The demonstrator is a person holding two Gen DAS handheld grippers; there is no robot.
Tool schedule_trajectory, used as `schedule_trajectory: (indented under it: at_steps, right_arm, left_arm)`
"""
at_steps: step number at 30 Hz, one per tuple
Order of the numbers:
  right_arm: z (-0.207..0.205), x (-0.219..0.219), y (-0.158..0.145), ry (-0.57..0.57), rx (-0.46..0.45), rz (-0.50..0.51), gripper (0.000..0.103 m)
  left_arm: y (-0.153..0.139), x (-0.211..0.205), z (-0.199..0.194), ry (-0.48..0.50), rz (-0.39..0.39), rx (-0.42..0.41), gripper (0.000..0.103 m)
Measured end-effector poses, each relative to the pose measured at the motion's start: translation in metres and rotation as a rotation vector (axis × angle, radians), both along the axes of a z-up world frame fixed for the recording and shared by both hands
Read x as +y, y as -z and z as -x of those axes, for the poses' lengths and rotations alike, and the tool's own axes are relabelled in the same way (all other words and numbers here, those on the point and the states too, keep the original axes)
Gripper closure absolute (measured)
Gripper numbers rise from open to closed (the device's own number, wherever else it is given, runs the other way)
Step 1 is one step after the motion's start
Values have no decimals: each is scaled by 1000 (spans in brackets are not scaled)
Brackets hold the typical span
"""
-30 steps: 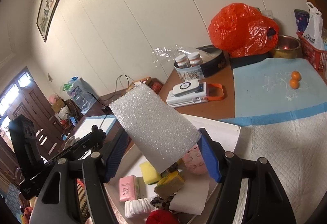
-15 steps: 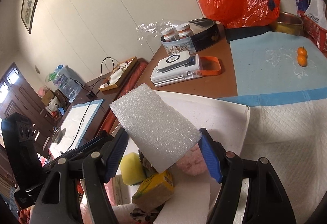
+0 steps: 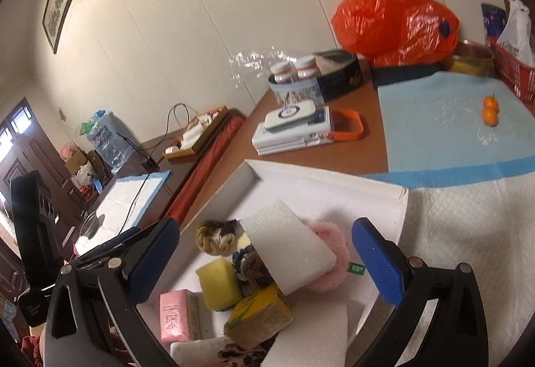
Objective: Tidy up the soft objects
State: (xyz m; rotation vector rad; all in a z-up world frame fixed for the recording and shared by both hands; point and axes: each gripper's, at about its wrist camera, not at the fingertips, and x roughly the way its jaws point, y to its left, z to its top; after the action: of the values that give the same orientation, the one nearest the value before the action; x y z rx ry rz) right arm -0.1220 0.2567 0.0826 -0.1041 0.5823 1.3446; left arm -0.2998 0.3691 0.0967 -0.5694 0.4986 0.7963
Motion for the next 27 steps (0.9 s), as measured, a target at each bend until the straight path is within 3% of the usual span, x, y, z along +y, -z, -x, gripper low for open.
schedule_trajectory:
  at_steps: [9, 15, 19, 25, 27]
  right_arm:
    - [33, -47, -38, 9, -114, -190, 0]
    - [39, -81, -56, -33, -162, -319, 0]
    - [35, -105, -62, -11, -189, -343, 0]
    - [6, -139, -71, 51, -159, -335, 0]
    - [-5, -153, -74, 72, -176, -339, 0]
  left_arm:
    - [-44, -32, 24, 16, -80, -83, 0]
    - [-82, -81, 24, -33, -202, -29, 0]
    - [-98, -110, 14, -93, -246, 35, 0]
    - [-113, -158, -9, -92, -314, 18, 0]
    - [-116, -175, -19, -131, -346, 34, 0]
